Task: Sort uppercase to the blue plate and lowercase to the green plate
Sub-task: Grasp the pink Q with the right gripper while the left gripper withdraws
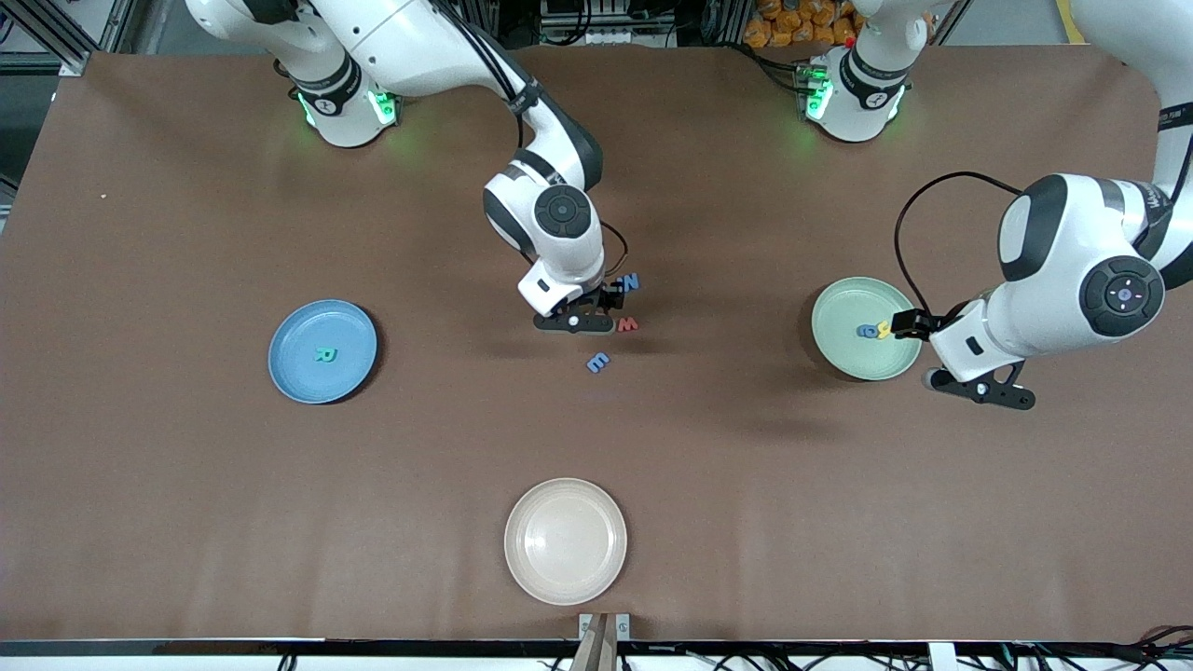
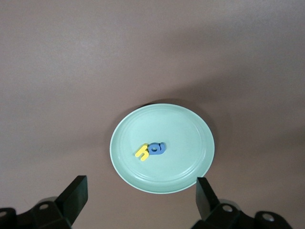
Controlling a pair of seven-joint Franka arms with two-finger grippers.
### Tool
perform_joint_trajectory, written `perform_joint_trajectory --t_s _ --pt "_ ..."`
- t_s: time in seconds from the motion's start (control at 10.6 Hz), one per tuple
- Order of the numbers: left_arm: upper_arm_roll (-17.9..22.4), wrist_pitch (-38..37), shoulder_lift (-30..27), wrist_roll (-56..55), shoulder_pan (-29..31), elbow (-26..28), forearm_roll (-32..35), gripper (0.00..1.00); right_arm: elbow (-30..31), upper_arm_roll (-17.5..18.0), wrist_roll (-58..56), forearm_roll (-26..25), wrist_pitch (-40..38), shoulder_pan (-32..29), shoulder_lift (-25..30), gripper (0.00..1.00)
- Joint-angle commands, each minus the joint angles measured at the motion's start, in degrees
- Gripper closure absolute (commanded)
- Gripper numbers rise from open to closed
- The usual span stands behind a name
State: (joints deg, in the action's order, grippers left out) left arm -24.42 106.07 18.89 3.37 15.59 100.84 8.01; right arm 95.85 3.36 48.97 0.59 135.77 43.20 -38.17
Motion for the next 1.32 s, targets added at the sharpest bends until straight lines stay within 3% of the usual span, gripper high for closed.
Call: perform_joint_trajectory --t_s 0.0,0.38,0.56,1.22 --pt "0.8 -1.2 -0.3 -0.1 -1.5 -0.8 -2.6 0.00 -1.1 0.2 0.2 -1.6 1.2 0.4 -1.6 0.27" --pt "-5.9 -0.2 1.8 0.5 -0.7 -0.9 -2.9 0.00 -1.0 0.2 0.6 -3.0 2.1 0.7 -3.7 0.35" --pt "-7.3 1.5 3.3 -0.2 -0.8 -0.8 -2.9 0.00 -1.0 0.2 0.9 -2.9 2.0 0.7 -3.7 0.40" --pt "-7.9 4.8 5.8 -0.3 -2.6 -0.7 -2.7 0.00 -1.0 0.2 1.7 -3.3 4.9 0.7 -5.7 0.46"
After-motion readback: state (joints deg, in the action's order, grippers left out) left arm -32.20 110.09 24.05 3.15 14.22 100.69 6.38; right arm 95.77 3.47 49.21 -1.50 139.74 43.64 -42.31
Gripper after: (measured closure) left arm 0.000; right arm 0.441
